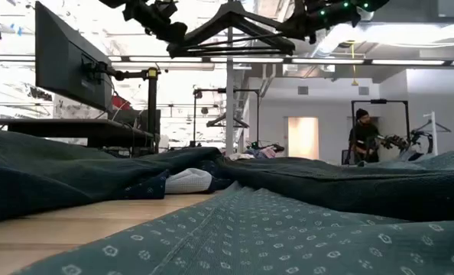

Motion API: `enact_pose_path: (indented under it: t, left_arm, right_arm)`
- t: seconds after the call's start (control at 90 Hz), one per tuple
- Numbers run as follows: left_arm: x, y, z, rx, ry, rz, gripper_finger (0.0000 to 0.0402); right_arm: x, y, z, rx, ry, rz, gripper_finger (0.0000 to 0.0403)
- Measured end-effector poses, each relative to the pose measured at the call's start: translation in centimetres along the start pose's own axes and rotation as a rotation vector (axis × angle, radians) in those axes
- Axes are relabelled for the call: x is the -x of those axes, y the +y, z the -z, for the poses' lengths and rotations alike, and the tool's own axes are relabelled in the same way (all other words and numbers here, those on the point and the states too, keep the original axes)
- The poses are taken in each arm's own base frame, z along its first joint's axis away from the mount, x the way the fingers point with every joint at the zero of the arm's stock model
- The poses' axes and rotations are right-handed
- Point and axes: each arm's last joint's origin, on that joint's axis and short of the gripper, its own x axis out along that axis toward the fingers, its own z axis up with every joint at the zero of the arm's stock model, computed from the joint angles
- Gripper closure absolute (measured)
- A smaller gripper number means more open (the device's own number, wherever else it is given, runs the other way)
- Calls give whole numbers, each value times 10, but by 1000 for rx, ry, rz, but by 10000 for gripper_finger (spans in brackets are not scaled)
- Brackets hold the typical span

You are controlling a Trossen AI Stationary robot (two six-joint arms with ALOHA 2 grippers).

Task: Hang clothes
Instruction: Remove the gray hanger from the rack

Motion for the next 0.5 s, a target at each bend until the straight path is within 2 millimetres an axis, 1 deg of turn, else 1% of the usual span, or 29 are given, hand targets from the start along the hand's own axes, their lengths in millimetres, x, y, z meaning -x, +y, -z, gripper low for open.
enact_pose_path:
  t: [0.078, 0.133, 0.2, 0.267, 0.289, 0.389, 0.5]
  left_arm:
    - [0, 0, 0, 0, 0, 0, 240]
    - [0, 0, 0, 0, -1, 0, 240]
    - [0, 0, 0, -1, 0, 0, 240]
    - [1, 0, 0, -1, -1, 0, 240]
    - [1, 0, -1, 0, -1, 0, 240]
    - [6, -1, -7, -1, -17, 4, 240]
    - [19, -1, -18, -1, -50, 4, 240]
  right_arm:
    - [-2, -1, 0, 1, -15, 2, 269]
    - [-2, -1, -1, 8, -25, 1, 288]
    - [-2, -1, -3, 20, -37, 2, 324]
    - [-1, -1, -4, 19, -43, -2, 369]
    - [0, 0, -4, 24, -45, -3, 376]
    - [8, 2, -13, 71, -58, 26, 379]
    - [24, 8, -32, 125, -53, 73, 379]
